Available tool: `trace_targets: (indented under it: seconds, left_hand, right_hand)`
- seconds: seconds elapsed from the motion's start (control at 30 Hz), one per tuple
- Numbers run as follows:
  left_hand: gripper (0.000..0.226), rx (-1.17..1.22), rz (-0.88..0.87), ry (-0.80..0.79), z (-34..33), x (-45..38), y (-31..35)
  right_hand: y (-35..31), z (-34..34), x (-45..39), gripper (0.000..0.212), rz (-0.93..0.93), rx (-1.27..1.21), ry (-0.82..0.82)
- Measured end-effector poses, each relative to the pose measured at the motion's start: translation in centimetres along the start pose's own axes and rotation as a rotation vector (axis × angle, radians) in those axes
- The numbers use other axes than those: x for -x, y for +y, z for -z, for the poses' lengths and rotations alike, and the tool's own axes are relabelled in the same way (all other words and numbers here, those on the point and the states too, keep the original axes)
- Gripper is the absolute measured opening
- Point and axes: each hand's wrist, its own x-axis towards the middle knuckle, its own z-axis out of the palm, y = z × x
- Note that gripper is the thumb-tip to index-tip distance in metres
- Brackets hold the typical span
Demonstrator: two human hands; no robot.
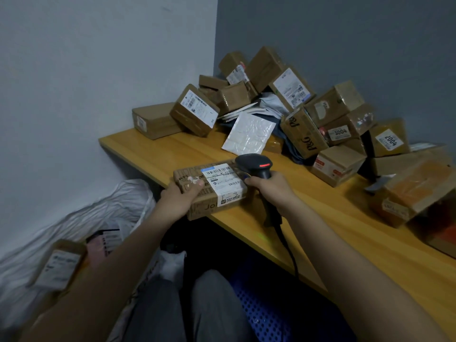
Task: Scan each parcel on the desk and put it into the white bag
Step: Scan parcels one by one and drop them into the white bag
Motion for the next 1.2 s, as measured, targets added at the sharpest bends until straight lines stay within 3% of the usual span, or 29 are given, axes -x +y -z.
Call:
trace_targets:
  seconds: [0.07, 0.2, 0.27, 0.53, 0.63, 0.7, 0.77, 1.2]
  left_hand:
    - [0.093, 0.119, 0.019, -0.061, 0.4, 0.5, -0.8]
    - [0.116, 0.272, 0.055, -0.197, 1.1, 1.1, -2.0]
    - [0.115, 0.32, 0.03, -0.228, 1.5, 1.5, -2.1]
    - [0.085, 0.291, -0.312, -0.02, 1.2, 2.7, 0.2]
    - [0.089, 0.199, -0.358, -0.019, 1.0, 2.1, -0.3]
    - [0.111, 0.159, -0.338, -0.032, 1.2, 1.3, -0.8]
    - [0.12, 0.142, -0.325, -0.058, 1.3, 0.4, -1.3]
    - [0.124, 0.206, -0.303, -0.128, 1.7, -1.1, -1.1]
  right_hand:
    - [0.3, -0.1, 0.4, 0.014, 0.011, 0.006, -0.025]
    - [0.8, 0.2, 1.4, 0.015, 0.048, 0.042, -0.017]
    - [0.9, 0.4, 1.8, 0.014, 0.067, 0.005, 0.029]
    - [0.7, 0.0, 4.3, 0.016, 0.165, 0.041, 0.117]
    - [2.0, -0.7, 5.7, 0.02, 0.196, 0.112, 0.169]
    - [2.9, -1.0, 6.5, 0.023, 0.195, 0.138, 0.213]
    - [3.5, -1.2, 7.1, 0.024, 0.184, 0.144, 0.234]
    - [3.3, -2.7, 8.7, 0.025, 0.146, 0.154, 0.183]
